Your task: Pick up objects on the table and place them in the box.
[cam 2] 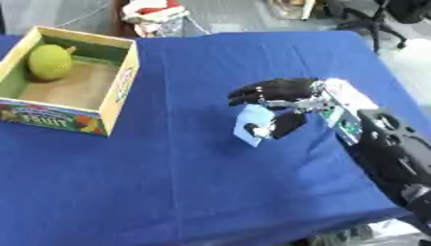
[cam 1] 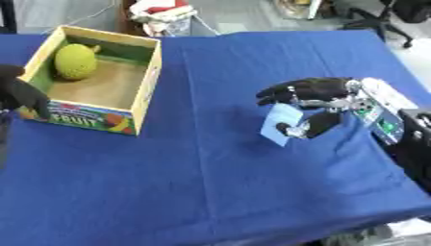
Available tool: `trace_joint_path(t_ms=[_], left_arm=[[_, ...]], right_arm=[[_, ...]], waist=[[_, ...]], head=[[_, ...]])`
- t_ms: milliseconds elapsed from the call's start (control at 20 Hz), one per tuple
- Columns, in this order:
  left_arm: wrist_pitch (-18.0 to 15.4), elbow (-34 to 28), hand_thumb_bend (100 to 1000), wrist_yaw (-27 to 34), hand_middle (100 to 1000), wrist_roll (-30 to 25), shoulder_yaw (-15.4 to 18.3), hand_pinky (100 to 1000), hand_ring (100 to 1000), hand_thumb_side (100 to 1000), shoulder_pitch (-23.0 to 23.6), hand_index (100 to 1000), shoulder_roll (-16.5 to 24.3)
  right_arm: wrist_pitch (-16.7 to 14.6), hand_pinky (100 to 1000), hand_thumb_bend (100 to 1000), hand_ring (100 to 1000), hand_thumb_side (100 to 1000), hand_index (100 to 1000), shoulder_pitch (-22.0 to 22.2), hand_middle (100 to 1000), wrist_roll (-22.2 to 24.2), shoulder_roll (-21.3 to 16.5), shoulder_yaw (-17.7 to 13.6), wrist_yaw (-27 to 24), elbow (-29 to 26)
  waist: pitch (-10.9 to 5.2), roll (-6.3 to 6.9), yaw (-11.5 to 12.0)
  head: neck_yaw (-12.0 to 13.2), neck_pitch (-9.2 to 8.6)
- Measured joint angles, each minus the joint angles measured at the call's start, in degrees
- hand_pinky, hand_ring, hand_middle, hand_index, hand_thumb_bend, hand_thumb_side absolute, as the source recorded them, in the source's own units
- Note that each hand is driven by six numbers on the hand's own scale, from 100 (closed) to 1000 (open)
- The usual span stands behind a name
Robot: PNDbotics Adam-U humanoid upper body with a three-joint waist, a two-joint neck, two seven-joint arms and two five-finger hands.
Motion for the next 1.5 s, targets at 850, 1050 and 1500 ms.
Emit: trace_joint_path(t_ms=[850, 1050, 1500], left_arm=[[0.15, 0.01, 100, -0.28, 387, 0.25, 0.00, 380, 492, 739, 0.02, 691, 0.00], [0.12, 0.01, 100, -0.35, 386, 0.30, 0.00, 380, 492, 738, 0.02, 690, 0.00], [0.04, 0.01, 100, -0.44, 386, 0.40, 0.00, 379, 491, 736, 0.02, 689, 0.00]], right_arm=[[-2.04, 886, 100, 995, 834, 1000, 0.92, 1000, -2.04, 0.53, 1.00, 9.61, -0.65], [-2.82, 886, 100, 996, 828, 1000, 1.11, 1000, -2.82, 0.57, -0.01, 11.08, 0.39], [-4.52, 667, 100, 807, 516, 1000, 1.08, 978, -4.52, 1.04, -0.70, 12.54, 1.64]], waist=[[-0.01, -0.13, -0.02], [-0.01, 0.04, -0.04], [-0.01, 0.18, -0.04]], head=[[-0.03, 0.01], [-0.03, 0.01], [-0.09, 0.01]])
